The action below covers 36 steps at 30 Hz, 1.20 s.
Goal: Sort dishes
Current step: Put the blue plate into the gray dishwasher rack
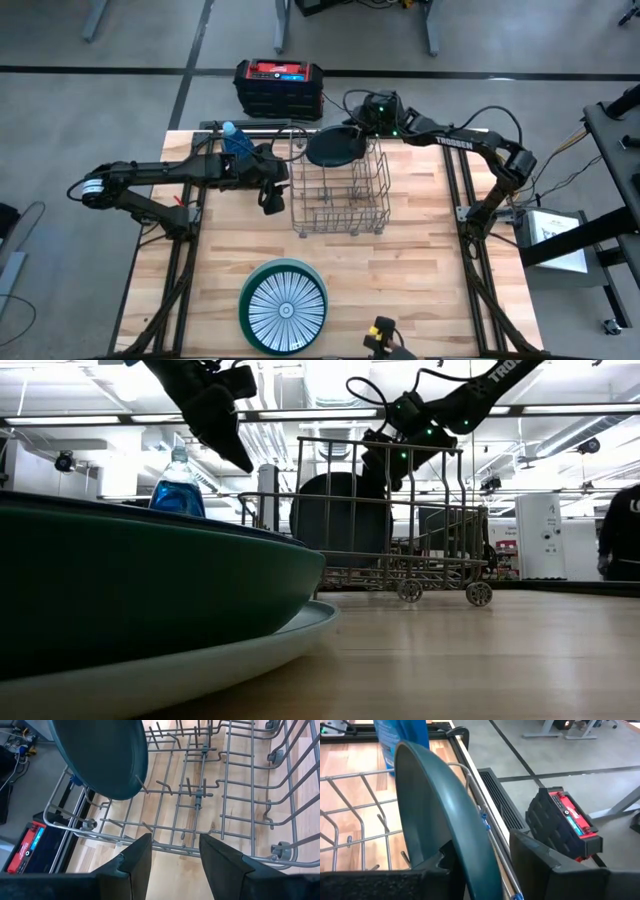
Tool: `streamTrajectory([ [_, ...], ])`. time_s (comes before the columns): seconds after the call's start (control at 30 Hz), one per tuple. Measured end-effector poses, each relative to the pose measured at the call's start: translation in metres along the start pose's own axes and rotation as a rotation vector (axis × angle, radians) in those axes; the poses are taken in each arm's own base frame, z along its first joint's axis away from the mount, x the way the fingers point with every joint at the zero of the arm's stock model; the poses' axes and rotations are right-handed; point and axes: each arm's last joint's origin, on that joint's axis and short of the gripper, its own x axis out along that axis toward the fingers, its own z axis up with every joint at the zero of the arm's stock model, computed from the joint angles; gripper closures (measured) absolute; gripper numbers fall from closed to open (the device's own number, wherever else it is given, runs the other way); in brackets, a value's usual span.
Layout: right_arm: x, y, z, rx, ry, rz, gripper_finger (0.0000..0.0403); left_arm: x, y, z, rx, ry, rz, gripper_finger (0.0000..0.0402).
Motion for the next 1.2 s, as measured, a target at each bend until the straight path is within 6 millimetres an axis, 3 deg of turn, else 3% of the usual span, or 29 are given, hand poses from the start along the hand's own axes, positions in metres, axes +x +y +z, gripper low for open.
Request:
streamTrajectory([
  [1.2, -0.020, -0.006, 0.033, 0.080, 0.149, 0.040, 0.0088, 0.000, 0.000, 0.001, -0.005, -0.009, 0.000, 0.0247],
])
